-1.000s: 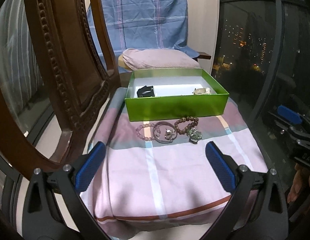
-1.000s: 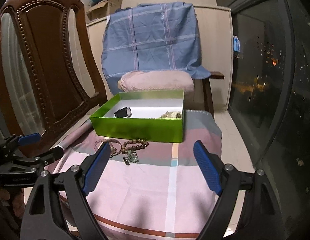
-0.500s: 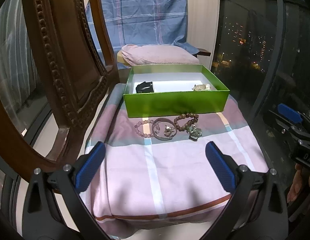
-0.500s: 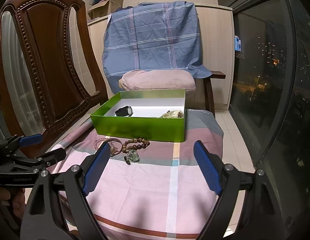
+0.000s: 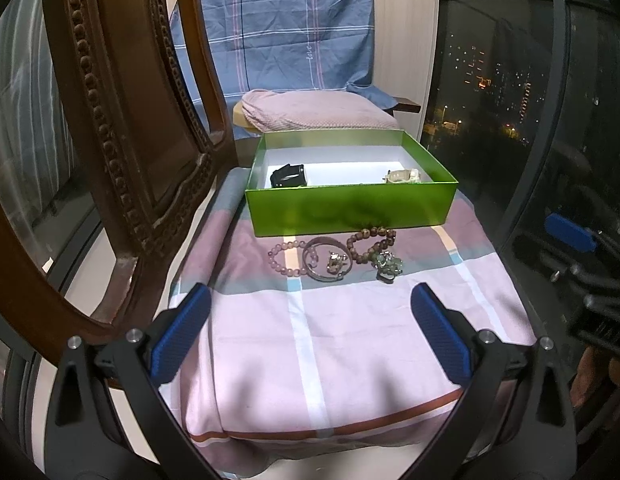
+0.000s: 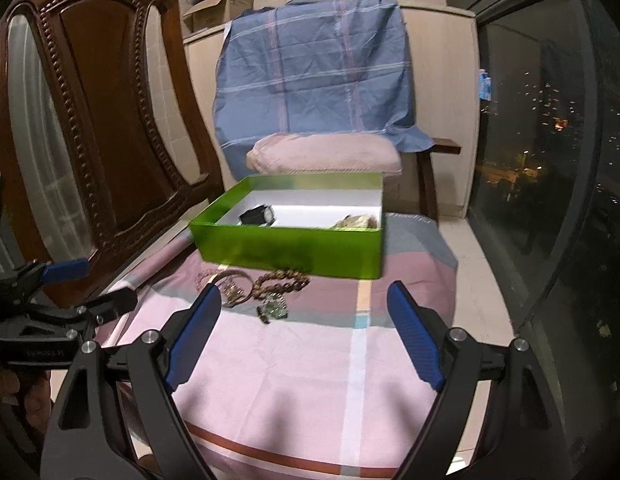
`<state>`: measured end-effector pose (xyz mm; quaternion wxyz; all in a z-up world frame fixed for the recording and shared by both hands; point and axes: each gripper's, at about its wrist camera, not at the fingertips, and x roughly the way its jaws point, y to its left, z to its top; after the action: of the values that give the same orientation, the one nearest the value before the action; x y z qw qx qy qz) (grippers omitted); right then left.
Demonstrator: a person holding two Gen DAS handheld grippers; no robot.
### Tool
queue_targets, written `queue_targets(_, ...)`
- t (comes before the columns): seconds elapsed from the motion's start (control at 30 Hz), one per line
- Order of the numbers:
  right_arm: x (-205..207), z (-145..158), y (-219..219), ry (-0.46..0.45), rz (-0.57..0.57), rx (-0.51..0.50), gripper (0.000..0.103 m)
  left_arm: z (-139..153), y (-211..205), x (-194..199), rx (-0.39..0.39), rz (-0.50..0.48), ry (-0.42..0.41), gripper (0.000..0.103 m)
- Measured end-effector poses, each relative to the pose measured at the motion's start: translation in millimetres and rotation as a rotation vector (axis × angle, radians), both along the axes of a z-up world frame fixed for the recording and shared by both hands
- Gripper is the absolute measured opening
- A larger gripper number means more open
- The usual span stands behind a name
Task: Organize jewelry
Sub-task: 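Lower the right tool onto the small dark ring and close it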
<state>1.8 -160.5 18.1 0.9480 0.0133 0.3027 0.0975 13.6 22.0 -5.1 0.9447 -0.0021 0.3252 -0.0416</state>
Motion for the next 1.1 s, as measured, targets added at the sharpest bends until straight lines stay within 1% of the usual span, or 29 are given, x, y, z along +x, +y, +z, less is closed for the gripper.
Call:
queue_targets(0.1, 8, -12, 9, 0.04, 0.037, -0.018, 0.082, -1, 1, 1, -0.004, 0.003, 0.006, 0.099)
queue_targets(0.2, 21, -25, 17, 0.093, 0.068, -0.018, 0.074, 0, 3, 1, -0.009, 0.004, 0.008, 0.099)
queue_targets(0.27, 31, -34, 22, 0.133, 0.09, -0.016, 0.067, 0, 4, 2, -0.012, 0.009, 0.01, 0.099)
queue_targets(0.3, 38, -39, 26, 0.153, 0.102, -0.025, 0.065, 0, 5, 2, -0.016, 0.011, 0.012, 0.099)
queue_targets(0.33, 43, -43, 30, 0.163, 0.111, -0.035, 0.06, 0, 7, 2, -0.02, 0.013, 0.014, 0.099)
queue_targets(0.4, 54, -54, 40, 0.197, 0.138, -0.061, 0.055, 1, 9, 3, -0.023, 0.016, 0.016, 0.099)
queue_targets(0.47, 63, -65, 46, 0.234, 0.147, -0.083, 0.046, 1, 11, 4, -0.032, 0.02, 0.018, 0.099)
queue_targets(0.5, 67, -71, 50, 0.253, 0.15, -0.097, 0.043, 2, 13, 4, -0.036, 0.02, 0.019, 0.099)
queue_targets(0.57, 75, -80, 54, 0.285, 0.159, -0.108, 0.032, 3, 15, 5, -0.041, 0.022, 0.019, 0.099)
queue_targets(0.6, 79, -84, 57, 0.304, 0.167, -0.106, 0.031, 3, 16, 5, -0.041, 0.024, 0.019, 0.099)
queue_targets(0.7, 89, -92, 64, 0.321, 0.181, -0.119, 0.028, 3, 20, 6, -0.046, 0.03, 0.024, 0.099)
queue_targets(0.73, 91, -94, 66, 0.327, 0.183, -0.12, 0.025, 3, 21, 6, -0.049, 0.033, 0.026, 0.099)
queue_targets(0.77, 94, -95, 67, 0.335, 0.184, -0.117, 0.022, 4, 23, 7, -0.053, 0.035, 0.028, 0.099)
queue_targets(0.87, 102, -100, 67, 0.359, 0.179, -0.096, 0.019, 3, 25, 8, -0.057, 0.039, 0.031, 0.099)
queue_targets(0.97, 107, -101, 69, 0.373, 0.183, -0.07, 0.017, 3, 27, 9, -0.06, 0.043, 0.034, 0.099)
queue_targets(1.1, 113, -101, 73, 0.378, 0.189, -0.076, 0.015, 1, 28, 12, -0.064, 0.046, 0.042, 0.099)
